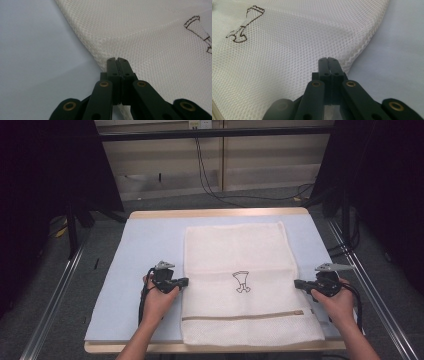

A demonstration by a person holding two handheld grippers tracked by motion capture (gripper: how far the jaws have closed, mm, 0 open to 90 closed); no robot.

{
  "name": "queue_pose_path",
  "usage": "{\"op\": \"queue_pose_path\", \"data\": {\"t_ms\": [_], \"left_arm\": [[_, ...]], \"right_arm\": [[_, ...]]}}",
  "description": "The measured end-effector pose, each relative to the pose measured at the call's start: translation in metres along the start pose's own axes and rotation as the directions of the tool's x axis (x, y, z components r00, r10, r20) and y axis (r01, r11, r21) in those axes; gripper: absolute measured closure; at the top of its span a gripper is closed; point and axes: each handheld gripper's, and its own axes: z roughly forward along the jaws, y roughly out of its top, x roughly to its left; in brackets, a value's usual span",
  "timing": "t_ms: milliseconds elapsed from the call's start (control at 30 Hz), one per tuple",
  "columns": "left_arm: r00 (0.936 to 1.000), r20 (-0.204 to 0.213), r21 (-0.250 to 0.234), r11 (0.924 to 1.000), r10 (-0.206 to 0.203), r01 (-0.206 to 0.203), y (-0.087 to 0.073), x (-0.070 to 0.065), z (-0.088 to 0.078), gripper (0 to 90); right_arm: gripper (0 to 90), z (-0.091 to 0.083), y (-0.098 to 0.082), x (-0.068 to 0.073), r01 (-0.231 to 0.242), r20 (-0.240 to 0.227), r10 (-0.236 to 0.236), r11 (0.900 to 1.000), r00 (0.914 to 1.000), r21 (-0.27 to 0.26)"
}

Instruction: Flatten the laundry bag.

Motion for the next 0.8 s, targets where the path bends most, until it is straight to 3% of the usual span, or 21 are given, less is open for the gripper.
{"op": "queue_pose_path", "data": {"t_ms": [233,333,633,800], "left_arm": [[0.9985,-0.032,-0.067,0.9969,-0.044,0.041,0.016,0.019,-0.006,89.7],[0.9975,-0.049,-0.067,0.9966,-0.05,0.047,0.017,0.025,-0.005,89.7],[0.9959,-0.042,-0.084,0.9935,-0.08,0.077,0.012,0.038,-0.011,89.6],[0.9963,-0.054,-0.077,0.9951,-0.066,0.062,0.012,0.041,-0.019,89.6]], "right_arm": [[90.0,0.006,0.008,-0.001,-0.01,0.016,0.01,1.0,0.9998,-0.017],[90.0,0.012,0.014,0.004,0.001,0.021,-0.001,1.0,0.9998,-0.015],[90.0,0.02,0.019,0.011,0.012,0.007,-0.012,1.0,0.9999,-0.009],[90.0,0.021,0.02,0.014,0.013,-0.015,-0.013,1.0,0.9998,-0.005]]}}
